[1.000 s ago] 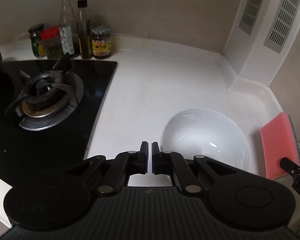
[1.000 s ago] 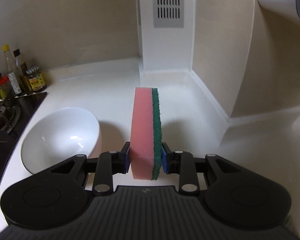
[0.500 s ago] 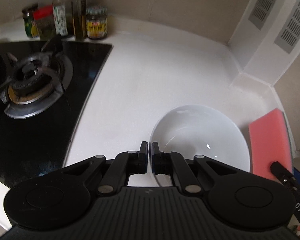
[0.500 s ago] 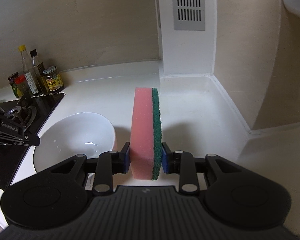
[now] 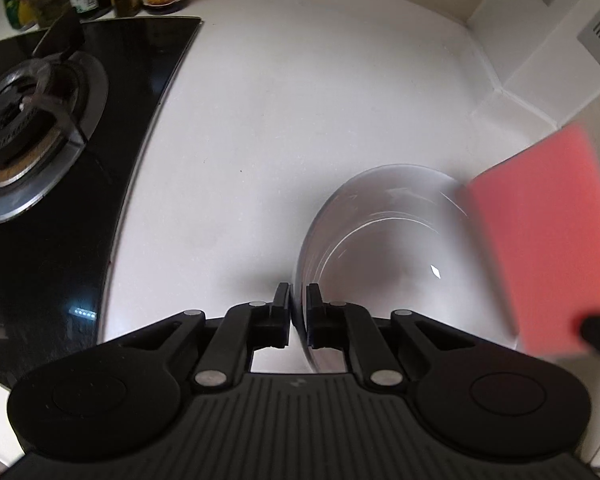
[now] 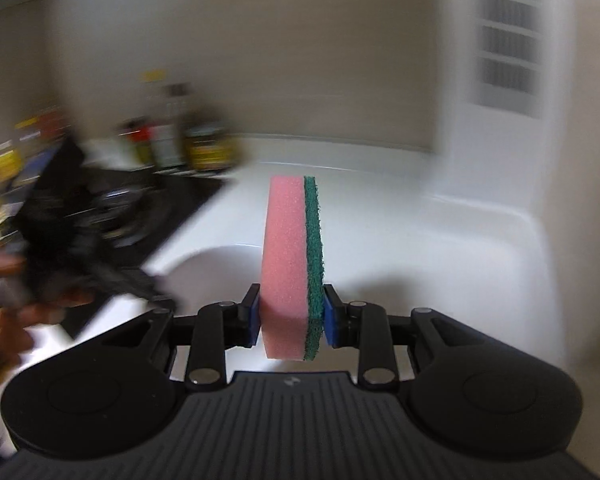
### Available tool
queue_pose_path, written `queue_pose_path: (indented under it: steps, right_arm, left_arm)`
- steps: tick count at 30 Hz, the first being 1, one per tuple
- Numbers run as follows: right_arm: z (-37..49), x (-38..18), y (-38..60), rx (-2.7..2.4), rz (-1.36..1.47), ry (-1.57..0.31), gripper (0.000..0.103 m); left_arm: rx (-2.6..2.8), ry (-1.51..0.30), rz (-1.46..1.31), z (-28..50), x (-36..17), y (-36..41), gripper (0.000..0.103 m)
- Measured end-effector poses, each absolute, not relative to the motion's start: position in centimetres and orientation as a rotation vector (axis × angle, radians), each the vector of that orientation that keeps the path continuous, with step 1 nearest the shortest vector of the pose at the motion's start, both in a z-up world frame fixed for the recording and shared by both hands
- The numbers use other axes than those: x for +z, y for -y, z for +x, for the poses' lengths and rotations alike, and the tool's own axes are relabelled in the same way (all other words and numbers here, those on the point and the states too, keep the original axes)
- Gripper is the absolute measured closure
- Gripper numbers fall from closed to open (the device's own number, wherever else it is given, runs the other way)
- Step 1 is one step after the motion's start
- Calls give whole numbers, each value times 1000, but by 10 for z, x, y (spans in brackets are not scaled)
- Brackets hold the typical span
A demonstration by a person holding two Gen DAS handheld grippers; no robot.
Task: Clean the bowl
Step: 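Grasp the white bowl rim with the left gripper while the right carries the sponge over, then hold the bowl with the left gripper while the right scrubs its inside with the sponge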
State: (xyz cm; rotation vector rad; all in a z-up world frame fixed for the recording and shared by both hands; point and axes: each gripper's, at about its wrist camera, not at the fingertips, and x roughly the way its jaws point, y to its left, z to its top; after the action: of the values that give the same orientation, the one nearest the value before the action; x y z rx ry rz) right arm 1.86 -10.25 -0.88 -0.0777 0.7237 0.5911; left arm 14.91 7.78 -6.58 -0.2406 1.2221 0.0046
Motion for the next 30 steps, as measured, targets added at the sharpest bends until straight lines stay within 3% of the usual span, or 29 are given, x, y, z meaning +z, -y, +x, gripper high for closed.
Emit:
queue_pose_path:
  steps: [4,9,15,22,25,30]
  right_arm:
    - [55,-15,55,614,-243,-904,77]
    - [61,-33,-2,625,-525,-939,77]
    - [36,-65,-54,627,-967,-890,77]
    - [27,-75,-61,602,-986,-793,76]
    - [6,-80,-68,684,-1154,-676,76]
    - [3,-80,-62,802,-1263,-655,77]
  left_arm:
    - [10,-1226,-246,145,-65,-82,99]
    - [39,-1220,-245,144,-65,-88,99]
    - [5,-1217,-233,141,-65,-94,96]
    - [-34,-1216,-219,135,-57,-96,93]
    - [-50,-1219,-221,134,-56,-98,91]
    - [-74,-1228,-244,135,-59,-108,89]
